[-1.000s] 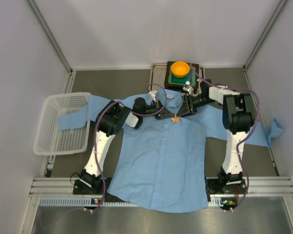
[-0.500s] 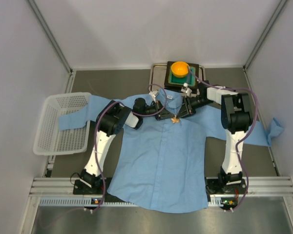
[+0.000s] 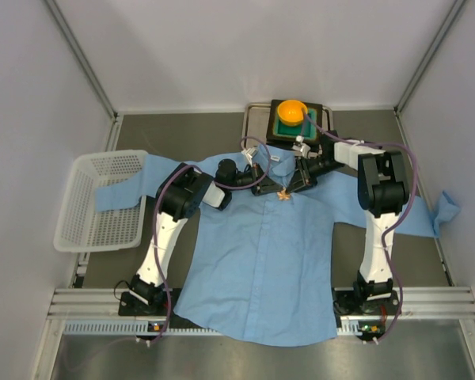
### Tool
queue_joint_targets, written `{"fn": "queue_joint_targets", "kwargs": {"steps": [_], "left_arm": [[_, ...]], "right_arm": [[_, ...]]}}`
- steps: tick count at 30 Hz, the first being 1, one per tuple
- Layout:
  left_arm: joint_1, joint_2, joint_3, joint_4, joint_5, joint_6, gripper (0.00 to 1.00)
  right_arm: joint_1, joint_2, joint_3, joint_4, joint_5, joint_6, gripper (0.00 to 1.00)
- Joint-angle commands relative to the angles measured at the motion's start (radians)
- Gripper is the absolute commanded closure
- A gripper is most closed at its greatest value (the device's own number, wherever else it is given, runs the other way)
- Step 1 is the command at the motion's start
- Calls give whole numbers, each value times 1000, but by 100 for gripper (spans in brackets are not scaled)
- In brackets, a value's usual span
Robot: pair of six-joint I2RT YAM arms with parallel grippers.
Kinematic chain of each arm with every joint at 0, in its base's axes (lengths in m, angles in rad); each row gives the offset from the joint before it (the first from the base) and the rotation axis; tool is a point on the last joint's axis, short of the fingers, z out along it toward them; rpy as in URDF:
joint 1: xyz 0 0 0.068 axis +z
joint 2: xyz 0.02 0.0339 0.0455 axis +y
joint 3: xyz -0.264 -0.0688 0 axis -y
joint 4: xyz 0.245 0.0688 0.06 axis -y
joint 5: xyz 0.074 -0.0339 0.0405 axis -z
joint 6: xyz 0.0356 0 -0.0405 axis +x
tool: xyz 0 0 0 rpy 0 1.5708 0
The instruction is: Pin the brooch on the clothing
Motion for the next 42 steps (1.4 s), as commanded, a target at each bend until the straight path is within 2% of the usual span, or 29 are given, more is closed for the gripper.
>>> {"fn": "queue_joint_targets", "kwargs": {"steps": [1, 9, 26, 32, 36, 42], "left_arm": [[-3, -18, 26, 103, -4, -27, 100], [-4, -23, -1, 126, -13, -40, 100], [-1, -19, -2, 139, -13, -54, 100], [-1, -24, -5, 145, -15, -56, 100], [-3, -23, -11, 162, -15, -71, 100], [-1, -30, -30, 185, -21, -88, 100]], "right_arm": [[14, -3, 12, 49, 18, 46, 93], [-6, -31, -19, 159, -44, 131, 92], [-14, -31, -33, 171, -114, 137, 84], [-14, -32, -34, 176, -44, 149, 91], [-12, -35, -45, 197, -36, 175, 91], [-22, -65, -100, 323, -58, 318, 89]]}}
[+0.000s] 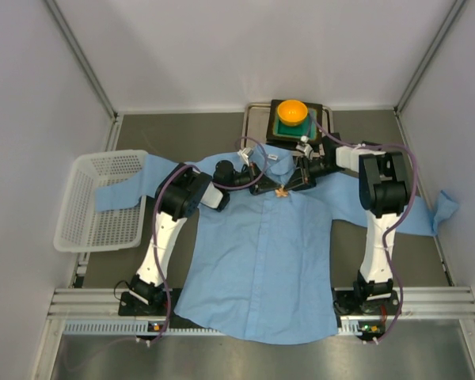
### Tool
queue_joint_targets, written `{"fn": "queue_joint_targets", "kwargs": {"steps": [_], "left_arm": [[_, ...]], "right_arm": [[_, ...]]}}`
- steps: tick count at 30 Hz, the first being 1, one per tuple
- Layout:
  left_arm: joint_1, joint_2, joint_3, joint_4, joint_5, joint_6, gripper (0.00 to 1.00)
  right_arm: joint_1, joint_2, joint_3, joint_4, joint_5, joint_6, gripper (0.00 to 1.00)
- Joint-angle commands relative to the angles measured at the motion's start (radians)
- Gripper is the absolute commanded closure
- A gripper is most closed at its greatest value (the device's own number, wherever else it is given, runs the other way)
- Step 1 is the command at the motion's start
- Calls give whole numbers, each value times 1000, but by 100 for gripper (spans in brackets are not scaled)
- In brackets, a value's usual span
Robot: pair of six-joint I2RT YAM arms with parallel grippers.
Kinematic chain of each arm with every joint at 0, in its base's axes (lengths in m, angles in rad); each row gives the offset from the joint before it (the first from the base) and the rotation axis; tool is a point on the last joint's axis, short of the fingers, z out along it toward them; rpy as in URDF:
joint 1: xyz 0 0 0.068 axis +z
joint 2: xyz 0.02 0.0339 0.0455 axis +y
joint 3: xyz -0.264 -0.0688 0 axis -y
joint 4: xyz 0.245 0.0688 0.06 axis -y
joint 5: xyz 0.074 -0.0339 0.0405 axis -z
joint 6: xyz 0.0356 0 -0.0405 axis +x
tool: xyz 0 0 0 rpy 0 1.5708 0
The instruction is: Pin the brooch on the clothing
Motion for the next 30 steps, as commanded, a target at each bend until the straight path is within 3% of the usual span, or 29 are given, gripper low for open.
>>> {"fn": "queue_joint_targets", "kwargs": {"steps": [1, 23, 30], "left_arm": [[-12, -32, -13, 142, 23, -33, 100], [-12, -29, -15, 174, 25, -55, 100], [-12, -29, -16, 174, 23, -55, 100]], "right_arm": [[-8, -61, -36, 153, 5, 112, 89], [-17, -55, -65, 289, -16, 243, 83], [-17, -62, -73, 308, -48, 241, 76]]}}
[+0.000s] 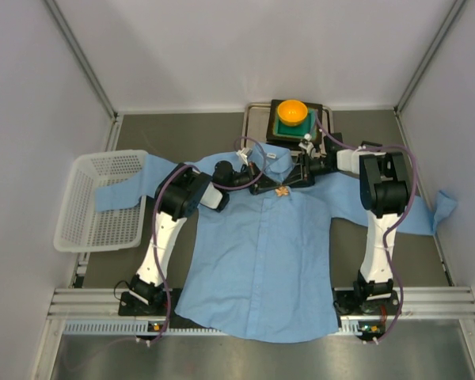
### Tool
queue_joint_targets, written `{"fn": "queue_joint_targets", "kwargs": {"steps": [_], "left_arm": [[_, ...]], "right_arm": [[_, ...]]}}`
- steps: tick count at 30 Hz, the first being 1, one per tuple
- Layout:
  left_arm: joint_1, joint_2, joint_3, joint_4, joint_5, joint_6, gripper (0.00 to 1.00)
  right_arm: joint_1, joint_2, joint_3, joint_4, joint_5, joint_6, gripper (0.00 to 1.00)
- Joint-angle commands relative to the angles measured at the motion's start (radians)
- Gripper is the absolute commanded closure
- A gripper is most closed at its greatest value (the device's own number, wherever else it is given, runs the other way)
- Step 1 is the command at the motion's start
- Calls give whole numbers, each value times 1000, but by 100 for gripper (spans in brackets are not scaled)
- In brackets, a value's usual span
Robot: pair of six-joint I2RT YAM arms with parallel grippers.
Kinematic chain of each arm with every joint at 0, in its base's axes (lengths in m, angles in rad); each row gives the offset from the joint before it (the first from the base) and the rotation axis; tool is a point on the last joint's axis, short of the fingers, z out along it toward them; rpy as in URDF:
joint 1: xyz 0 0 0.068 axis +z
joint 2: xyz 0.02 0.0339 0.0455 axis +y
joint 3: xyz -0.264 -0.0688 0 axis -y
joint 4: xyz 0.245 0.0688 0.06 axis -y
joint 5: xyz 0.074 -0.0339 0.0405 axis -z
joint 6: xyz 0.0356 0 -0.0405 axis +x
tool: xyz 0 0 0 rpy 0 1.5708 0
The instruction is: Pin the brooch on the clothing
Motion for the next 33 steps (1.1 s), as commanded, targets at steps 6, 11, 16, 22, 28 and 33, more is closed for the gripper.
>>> {"fn": "queue_joint_targets", "kwargs": {"steps": [6, 11, 16, 22, 28, 33], "left_arm": [[-15, -27, 3, 148, 41, -13, 100], [-12, -24, 9, 136, 39, -6, 100], [-7, -30, 15, 96, 44, 14, 100], [6, -84, 20, -62, 38, 134, 100], [20, -141, 31, -292, 20, 278, 82], [42, -156, 23, -285, 44, 249, 59]], "right_arm": [[-3, -50, 0, 87, -19, 10, 75], [-3, -67, -2, 87, -60, -8, 60], [-6, -80, 7, 61, -44, -28, 60], [-12, -106, 32, -37, 83, -117, 58], [-20, -157, 61, -167, 304, -231, 57], [-21, -183, 60, -249, 482, -335, 63]]}}
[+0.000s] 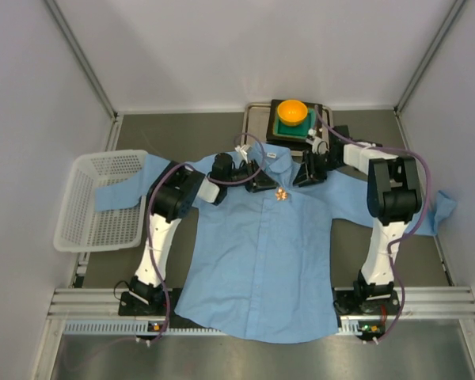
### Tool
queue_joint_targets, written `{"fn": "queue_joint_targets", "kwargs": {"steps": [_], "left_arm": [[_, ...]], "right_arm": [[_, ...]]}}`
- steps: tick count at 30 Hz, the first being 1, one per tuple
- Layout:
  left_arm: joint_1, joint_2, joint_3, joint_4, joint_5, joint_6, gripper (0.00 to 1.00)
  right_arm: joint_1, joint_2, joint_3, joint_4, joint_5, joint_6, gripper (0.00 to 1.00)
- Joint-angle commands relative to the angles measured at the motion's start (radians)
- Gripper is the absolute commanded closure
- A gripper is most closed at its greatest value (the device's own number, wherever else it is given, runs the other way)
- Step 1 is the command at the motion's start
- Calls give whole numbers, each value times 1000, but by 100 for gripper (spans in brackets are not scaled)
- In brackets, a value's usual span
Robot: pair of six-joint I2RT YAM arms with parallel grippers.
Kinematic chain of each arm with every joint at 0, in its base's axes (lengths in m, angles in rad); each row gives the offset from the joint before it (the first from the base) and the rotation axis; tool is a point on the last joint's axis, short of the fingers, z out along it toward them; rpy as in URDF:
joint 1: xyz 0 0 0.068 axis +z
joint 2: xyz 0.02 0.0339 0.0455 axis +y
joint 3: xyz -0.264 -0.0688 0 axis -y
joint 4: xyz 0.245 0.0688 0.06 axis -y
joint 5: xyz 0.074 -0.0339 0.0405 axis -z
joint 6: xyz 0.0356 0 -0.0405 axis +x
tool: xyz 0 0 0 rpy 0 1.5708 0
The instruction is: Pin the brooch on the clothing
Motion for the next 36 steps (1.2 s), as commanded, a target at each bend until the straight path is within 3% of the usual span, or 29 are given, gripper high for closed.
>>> {"fn": "queue_joint_targets", "kwargs": {"steps": [1, 3, 9, 11, 20, 23, 26, 28, 33, 34, 36], "left_arm": [[29, -77, 6, -11, 27, 14, 57], [32, -89, -11, 21, 50, -2, 48], [32, -182, -89, -127, 21, 102, 46], [37, -215, -97, -293, -13, 191, 49], [132, -311, -172, -696, -238, 359, 69], [164, -333, -200, -708, -232, 397, 71], [153, -368, -192, -683, -179, 464, 64], [129, -396, -174, -637, -144, 484, 54], [61, -420, -117, -590, -90, 460, 45], [54, -417, -109, -597, -90, 448, 35], [29, -405, -65, -647, -108, 420, 32]], "right_arm": [[-8, -74, 41, -91, 193, -130, 66], [-8, -74, 48, -117, 246, -165, 68], [-8, -61, 45, -141, 378, -259, 71], [-8, -58, 47, -139, 402, -285, 71], [-11, -13, 114, -105, 501, -327, 70], [-11, -5, 131, -105, 498, -330, 68], [-8, -27, 122, -108, 423, -322, 67], [0, -51, 115, -111, 387, -307, 66], [9, -116, 93, -121, 345, -273, 64], [9, -130, 95, -122, 342, -262, 64], [8, -162, 90, -127, 334, -258, 64]]}}
